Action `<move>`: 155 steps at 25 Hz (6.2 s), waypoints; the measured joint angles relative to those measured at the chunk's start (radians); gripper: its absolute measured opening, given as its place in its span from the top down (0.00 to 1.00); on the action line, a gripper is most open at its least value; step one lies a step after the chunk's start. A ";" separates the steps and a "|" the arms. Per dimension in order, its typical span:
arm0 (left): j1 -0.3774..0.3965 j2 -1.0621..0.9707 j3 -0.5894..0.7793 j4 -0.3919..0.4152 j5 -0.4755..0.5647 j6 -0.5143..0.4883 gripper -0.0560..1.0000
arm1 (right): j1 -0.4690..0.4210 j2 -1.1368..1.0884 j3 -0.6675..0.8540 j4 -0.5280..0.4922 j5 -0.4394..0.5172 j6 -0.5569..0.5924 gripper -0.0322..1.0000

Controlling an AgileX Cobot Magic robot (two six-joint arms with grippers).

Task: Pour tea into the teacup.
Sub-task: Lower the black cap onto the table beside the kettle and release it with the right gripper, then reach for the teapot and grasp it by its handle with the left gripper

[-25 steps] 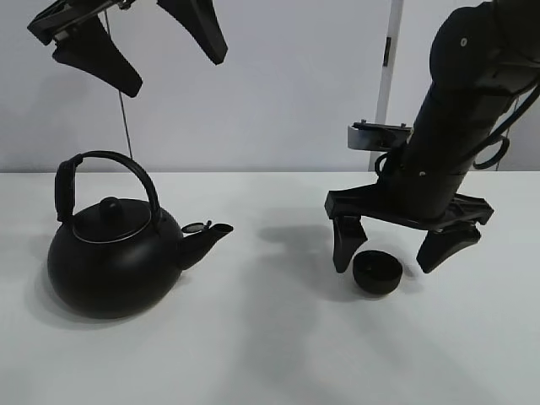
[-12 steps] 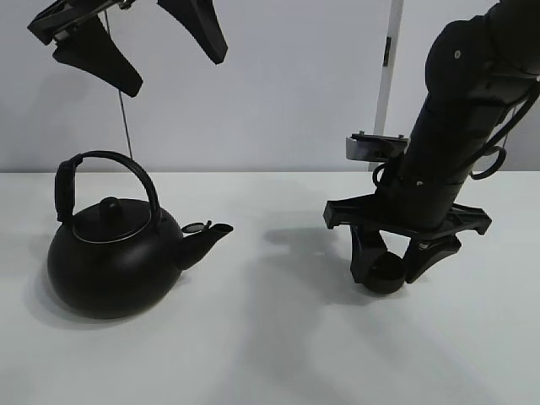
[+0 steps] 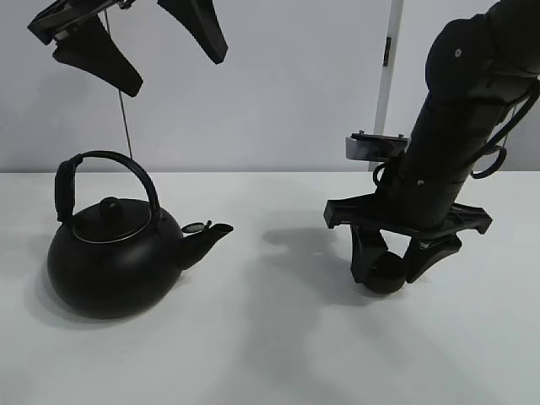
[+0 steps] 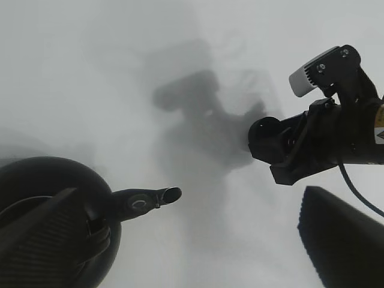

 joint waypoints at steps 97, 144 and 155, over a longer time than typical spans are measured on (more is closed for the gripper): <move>0.000 0.000 0.000 0.000 -0.001 0.000 0.29 | 0.221 0.079 -0.122 -0.081 0.032 0.066 0.58; 0.000 0.000 0.000 0.000 -0.001 0.000 0.29 | -0.031 -0.183 -0.474 -0.084 0.566 0.193 0.38; 0.000 0.000 0.000 0.000 -0.002 0.000 0.29 | -0.043 -0.187 -0.474 -0.063 0.578 0.224 0.38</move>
